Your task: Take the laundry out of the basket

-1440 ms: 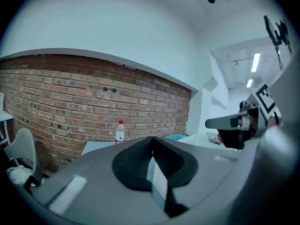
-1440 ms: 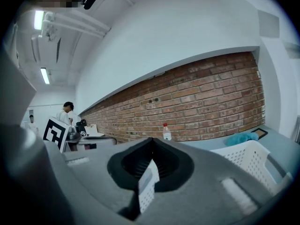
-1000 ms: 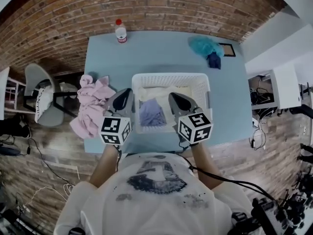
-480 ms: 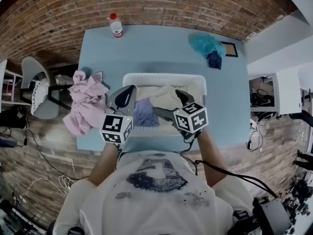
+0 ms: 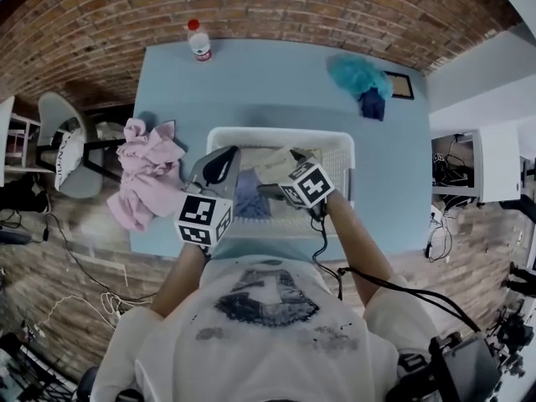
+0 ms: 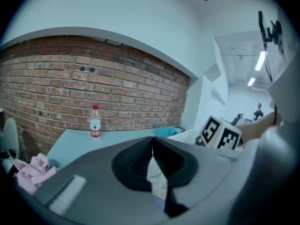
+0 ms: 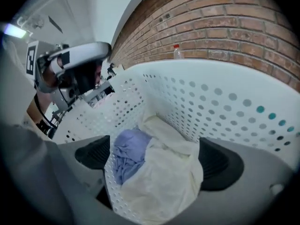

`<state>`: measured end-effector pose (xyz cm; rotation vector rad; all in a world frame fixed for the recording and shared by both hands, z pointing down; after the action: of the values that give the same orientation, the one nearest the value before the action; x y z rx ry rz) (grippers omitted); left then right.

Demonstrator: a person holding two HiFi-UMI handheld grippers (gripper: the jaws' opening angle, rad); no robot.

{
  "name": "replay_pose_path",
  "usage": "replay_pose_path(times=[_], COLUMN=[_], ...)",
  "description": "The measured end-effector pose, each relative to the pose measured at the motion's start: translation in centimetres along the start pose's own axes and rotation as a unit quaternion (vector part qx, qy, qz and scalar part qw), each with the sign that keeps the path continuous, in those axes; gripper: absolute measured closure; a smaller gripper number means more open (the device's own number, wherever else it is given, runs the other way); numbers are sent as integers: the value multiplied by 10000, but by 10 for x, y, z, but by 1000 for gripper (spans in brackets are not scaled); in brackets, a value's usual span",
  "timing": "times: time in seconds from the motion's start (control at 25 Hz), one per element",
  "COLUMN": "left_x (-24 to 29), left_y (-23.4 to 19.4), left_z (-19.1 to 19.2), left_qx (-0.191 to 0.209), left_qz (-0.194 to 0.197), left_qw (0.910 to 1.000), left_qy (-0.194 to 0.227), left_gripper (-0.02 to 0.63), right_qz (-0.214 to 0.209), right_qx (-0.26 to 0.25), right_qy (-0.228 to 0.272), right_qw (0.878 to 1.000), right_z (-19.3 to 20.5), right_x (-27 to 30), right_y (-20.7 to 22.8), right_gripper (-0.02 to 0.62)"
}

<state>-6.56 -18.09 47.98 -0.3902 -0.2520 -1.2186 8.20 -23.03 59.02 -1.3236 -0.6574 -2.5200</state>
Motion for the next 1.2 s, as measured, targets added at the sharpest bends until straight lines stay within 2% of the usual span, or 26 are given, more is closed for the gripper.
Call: replay_pose_path(times=[0.24,0.44,0.76,0.92,1.2], left_x=[13,22,30,30,31], left_y=[3,4,-1,-1,-1], left_z=[-3,-4,-9,-9,-7], left_qx=[141,242,226,182,-114], left_qz=[104,145,198,230,339], left_qw=[9998,9994,9992,9993,9991], left_qy=[-113,-195,-265,-241,-232], left_gripper=[614,614,614,614,614], right_qz=[-131,59,-323,-42,264], right_qx=[-342,-566,-879,-1404,-1722], right_qy=[-604,-907,-1457,-1475,-1513], right_qw=[9975,9942,9849,9790,9730], right_z=[12,19,40,46,52], right_x=[39,60,94,104,110], right_y=[12,28,17,10,8], right_gripper=[9,8,8,8,9])
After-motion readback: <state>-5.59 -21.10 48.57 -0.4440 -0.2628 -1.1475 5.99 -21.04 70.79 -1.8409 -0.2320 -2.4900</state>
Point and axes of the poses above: the fingertips, and each gripper's own axes: x forward along the fingers, y to its right, z out of its underside, the point moved 7 cm from there along -x, backward along the fingers, and after that the axes turned 3 degrees about -y, right-handed, at the moved point
